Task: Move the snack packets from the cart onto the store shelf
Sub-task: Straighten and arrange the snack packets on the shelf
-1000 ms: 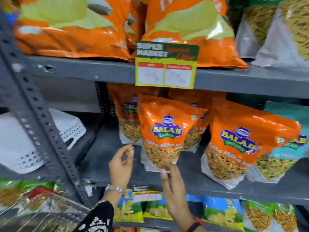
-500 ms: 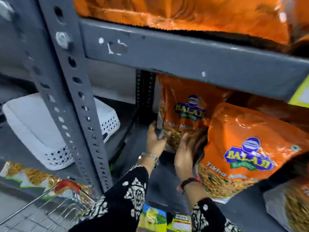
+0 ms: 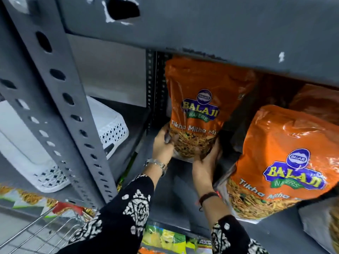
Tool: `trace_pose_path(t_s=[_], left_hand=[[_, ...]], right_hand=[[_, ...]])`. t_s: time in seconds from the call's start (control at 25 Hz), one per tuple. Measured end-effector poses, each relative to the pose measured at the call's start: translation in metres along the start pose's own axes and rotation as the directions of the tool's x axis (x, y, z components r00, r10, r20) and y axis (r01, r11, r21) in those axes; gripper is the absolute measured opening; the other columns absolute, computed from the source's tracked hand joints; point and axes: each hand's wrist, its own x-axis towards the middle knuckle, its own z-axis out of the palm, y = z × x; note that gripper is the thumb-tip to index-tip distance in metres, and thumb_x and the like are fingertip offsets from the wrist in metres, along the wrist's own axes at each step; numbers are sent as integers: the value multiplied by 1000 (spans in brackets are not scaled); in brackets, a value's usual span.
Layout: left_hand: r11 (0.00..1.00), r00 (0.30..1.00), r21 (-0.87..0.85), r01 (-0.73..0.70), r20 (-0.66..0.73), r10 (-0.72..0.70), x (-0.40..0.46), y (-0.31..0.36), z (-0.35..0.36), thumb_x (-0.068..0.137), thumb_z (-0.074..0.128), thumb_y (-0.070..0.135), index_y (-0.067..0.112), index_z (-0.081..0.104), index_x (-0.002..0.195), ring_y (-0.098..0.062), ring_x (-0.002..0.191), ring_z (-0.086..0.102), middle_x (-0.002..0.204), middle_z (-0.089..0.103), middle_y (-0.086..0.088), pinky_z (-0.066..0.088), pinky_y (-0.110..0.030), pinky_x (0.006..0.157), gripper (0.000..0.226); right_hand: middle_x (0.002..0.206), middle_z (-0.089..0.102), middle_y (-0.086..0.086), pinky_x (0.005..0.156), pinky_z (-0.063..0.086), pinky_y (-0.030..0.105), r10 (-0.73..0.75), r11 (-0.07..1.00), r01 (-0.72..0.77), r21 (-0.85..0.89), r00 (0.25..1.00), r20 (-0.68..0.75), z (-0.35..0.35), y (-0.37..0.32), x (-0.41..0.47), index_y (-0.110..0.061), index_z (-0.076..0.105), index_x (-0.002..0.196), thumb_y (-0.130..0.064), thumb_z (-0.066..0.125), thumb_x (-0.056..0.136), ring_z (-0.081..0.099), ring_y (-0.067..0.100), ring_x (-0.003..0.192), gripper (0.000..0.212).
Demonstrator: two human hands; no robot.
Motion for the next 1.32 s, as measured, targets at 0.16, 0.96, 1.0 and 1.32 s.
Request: trace_pose_path(t_s=[0.16, 0.96, 1.0, 1.32], left_hand=[[998, 995, -25, -51, 79, 52, -4, -4, -5, 81, 57, 4, 10, 35, 132, -18, 125, 44, 132, 49, -5, 36, -42, 109, 55], [977, 965, 169, -128, 250, 83, -105, -7, 26, 76, 65, 9, 33, 38, 120, -14, 125, 40, 129, 41, 9, 37, -12, 92, 56], [978, 940, 183, -97, 339, 30, -109, -8, 32, 75, 67, 11, 32, 35, 125, -14, 128, 37, 133, 39, 8, 35, -9, 93, 63], [973, 910, 230, -18, 407, -80, -130, -16, 70, 55, 73, 33, 32, 29, 130, -16, 126, 41, 132, 46, 5, 34, -45, 109, 86]], right_hand=[[149, 17, 12, 110, 31, 46, 56, 998, -56, 34, 998, 12, -2, 10, 5, -14, 21, 137, -17, 63, 79, 26, 29, 136, 72], [117, 49, -6, 93, 29, 1, -318, 903, 364, -227, 923, 216, -156, 26, -105, -28, 45, 112, -53, 36, 85, 45, 9, 111, 38], [111, 48, 2, 90, 29, 1, -312, 904, 339, -261, 940, 140, -172, 30, -98, -18, 47, 110, -59, 38, 82, 45, 15, 105, 49], [113, 43, -18, 85, 43, 13, 28, 999, -14, -39, 926, 377, -194, 27, -45, -25, 25, 121, -2, 67, 74, 44, 5, 113, 68]])
